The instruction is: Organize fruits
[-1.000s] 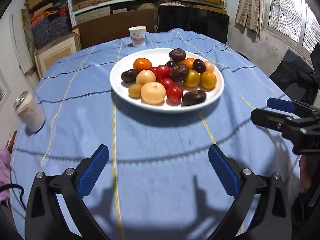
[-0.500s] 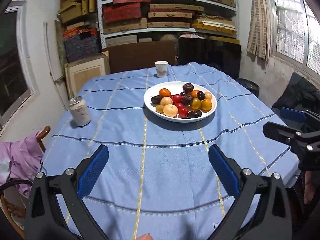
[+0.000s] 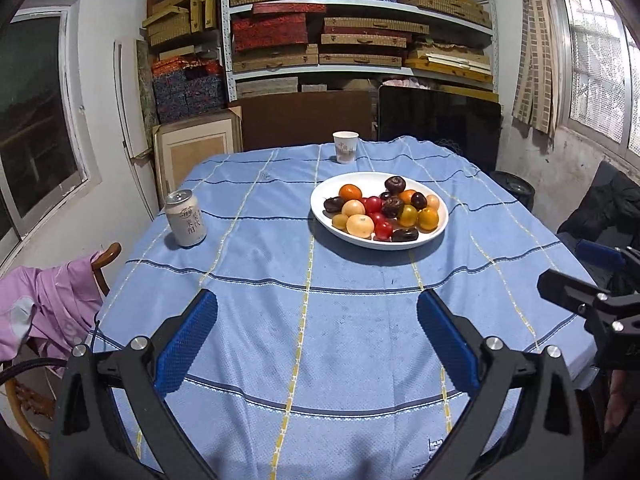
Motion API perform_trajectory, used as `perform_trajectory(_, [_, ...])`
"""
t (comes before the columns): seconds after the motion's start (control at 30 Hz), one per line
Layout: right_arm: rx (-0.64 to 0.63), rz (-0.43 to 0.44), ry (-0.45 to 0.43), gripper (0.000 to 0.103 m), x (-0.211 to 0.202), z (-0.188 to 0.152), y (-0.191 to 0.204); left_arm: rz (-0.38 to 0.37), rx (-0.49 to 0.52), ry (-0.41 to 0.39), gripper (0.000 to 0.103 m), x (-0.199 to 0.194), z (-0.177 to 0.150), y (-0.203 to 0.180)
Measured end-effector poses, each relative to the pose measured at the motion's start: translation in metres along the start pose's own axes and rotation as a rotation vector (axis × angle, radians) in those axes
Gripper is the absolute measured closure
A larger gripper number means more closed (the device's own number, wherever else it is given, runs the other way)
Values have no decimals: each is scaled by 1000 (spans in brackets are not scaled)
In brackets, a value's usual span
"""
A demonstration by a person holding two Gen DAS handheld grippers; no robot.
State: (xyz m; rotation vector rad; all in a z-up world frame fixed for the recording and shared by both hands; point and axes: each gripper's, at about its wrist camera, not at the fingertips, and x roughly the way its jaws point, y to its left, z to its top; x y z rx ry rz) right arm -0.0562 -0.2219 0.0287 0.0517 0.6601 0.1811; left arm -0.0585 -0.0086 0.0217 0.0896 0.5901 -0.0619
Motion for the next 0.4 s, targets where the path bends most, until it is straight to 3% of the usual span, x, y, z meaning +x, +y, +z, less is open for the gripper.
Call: perform_trajectory(0.4, [1, -13, -15, 4, -1, -1, -1, 16, 30, -12, 5, 0, 2, -6])
